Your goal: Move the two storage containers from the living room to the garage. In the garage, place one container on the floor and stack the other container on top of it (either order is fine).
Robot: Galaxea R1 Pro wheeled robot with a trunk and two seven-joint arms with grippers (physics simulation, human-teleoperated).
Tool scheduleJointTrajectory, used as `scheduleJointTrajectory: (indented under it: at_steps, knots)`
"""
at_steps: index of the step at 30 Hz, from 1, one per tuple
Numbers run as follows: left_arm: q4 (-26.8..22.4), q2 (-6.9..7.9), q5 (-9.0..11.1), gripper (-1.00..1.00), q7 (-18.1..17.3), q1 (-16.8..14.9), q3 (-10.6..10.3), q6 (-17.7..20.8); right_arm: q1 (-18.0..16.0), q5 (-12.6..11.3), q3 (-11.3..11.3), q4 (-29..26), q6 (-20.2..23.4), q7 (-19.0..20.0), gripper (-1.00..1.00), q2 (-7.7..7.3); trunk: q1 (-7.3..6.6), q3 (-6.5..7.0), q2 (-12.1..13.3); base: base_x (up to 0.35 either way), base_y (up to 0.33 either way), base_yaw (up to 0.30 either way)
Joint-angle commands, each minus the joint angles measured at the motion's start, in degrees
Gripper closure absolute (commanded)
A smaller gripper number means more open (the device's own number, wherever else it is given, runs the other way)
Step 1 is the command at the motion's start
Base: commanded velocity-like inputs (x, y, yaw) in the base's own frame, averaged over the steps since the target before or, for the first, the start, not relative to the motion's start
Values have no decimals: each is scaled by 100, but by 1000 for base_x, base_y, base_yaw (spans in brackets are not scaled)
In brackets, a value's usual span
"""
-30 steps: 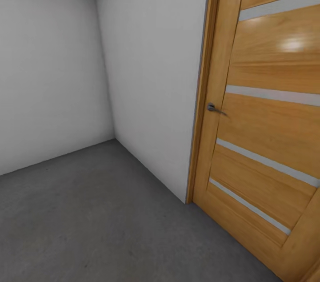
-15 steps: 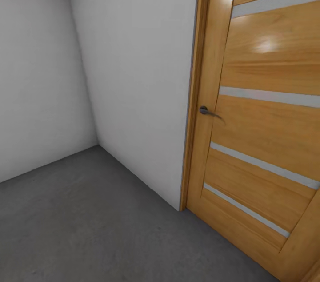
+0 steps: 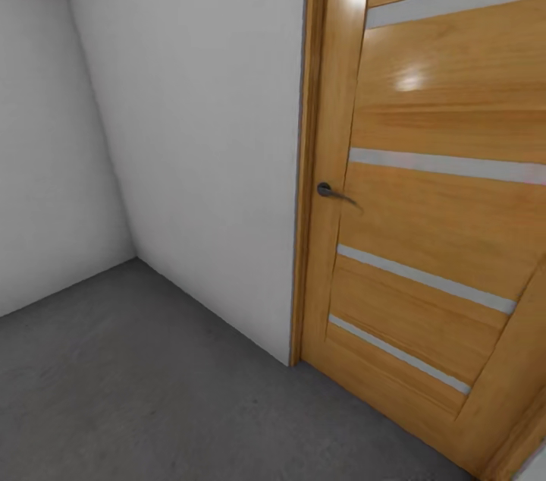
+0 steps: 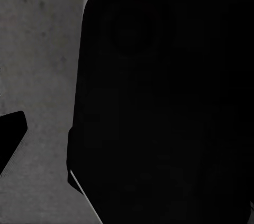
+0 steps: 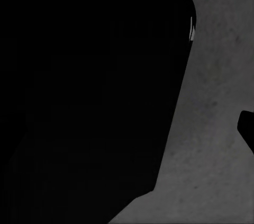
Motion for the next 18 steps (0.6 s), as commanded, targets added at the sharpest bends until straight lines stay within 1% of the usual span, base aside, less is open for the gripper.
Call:
scheduleJointTrajectory:
  at_steps: [1,18]
  knots:
    - [0,0,39,-100,4,-1,4,-6,-1,40,-6,1,-16,-5,-100,0,0,-4,-2,7,2,-246]
    - [-7,-8,34,-100,4,-1,4,-13,-1,35,-15,1,-16,-5,-100,0,0,-4,-2,1,0,-246]
